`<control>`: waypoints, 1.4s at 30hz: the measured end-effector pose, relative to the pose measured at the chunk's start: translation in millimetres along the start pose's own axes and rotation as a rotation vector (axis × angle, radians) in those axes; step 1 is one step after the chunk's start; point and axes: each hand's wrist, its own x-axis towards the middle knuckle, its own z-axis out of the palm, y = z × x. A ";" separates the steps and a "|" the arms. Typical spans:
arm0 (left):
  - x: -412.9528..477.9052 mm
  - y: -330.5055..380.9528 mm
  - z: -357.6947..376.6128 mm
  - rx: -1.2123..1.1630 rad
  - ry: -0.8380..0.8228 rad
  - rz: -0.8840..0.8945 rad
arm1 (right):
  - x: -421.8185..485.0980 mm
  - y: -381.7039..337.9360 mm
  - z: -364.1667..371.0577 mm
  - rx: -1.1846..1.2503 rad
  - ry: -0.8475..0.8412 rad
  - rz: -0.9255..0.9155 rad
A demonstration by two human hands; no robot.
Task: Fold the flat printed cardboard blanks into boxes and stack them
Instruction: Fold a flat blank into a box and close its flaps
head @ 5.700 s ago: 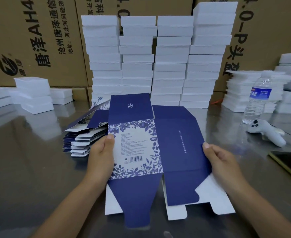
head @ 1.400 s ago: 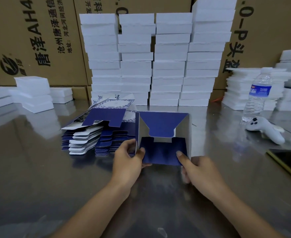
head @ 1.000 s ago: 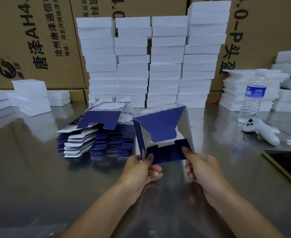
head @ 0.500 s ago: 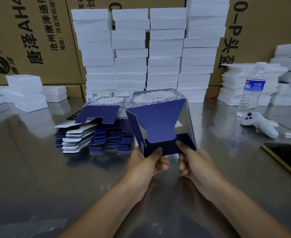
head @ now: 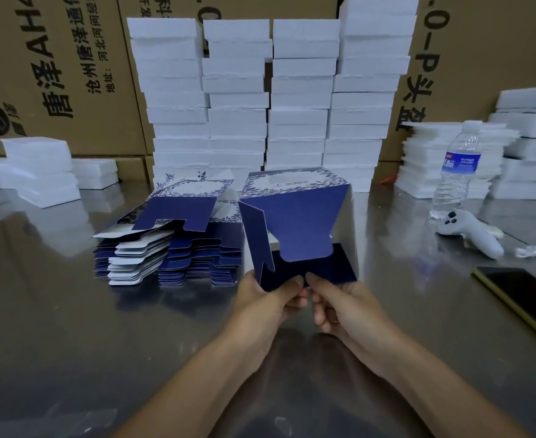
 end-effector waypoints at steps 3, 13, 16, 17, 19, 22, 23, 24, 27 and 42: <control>2.9 -2.9 -0.7 -0.015 0.009 -0.005 | 1.3 -0.9 -2.9 -0.008 -0.037 0.008; 14.2 -1.6 -11.6 -0.039 -0.044 -0.084 | 5.9 -3.8 -13.7 0.145 0.097 0.109; 16.0 -2.2 -13.5 -0.015 -0.067 -0.107 | 7.0 -3.5 -14.4 0.153 0.112 0.122; 15.9 -2.1 -13.5 -0.011 -0.065 -0.110 | 7.4 -2.8 -14.2 0.148 0.110 0.123; 16.0 -1.7 -15.2 -0.005 -0.061 -0.110 | 7.3 -2.5 -13.7 0.124 0.107 0.120; 17.6 -0.4 -19.4 -0.002 -0.058 -0.119 | 7.9 -3.1 -14.2 0.074 0.116 0.113; 16.9 -0.3 -19.6 0.003 -0.060 -0.121 | 8.4 -2.1 -14.4 0.058 0.117 0.111; 15.7 -0.3 -19.6 0.013 -0.060 -0.123 | 8.3 -1.3 -14.3 0.050 0.116 0.113; 17.1 0.3 -19.0 0.046 -0.010 -0.147 | 8.1 -2.2 -14.7 0.070 0.137 0.119; 12.6 3.3 -31.3 0.733 0.057 0.564 | 1.4 3.2 -19.3 -0.487 0.158 -0.659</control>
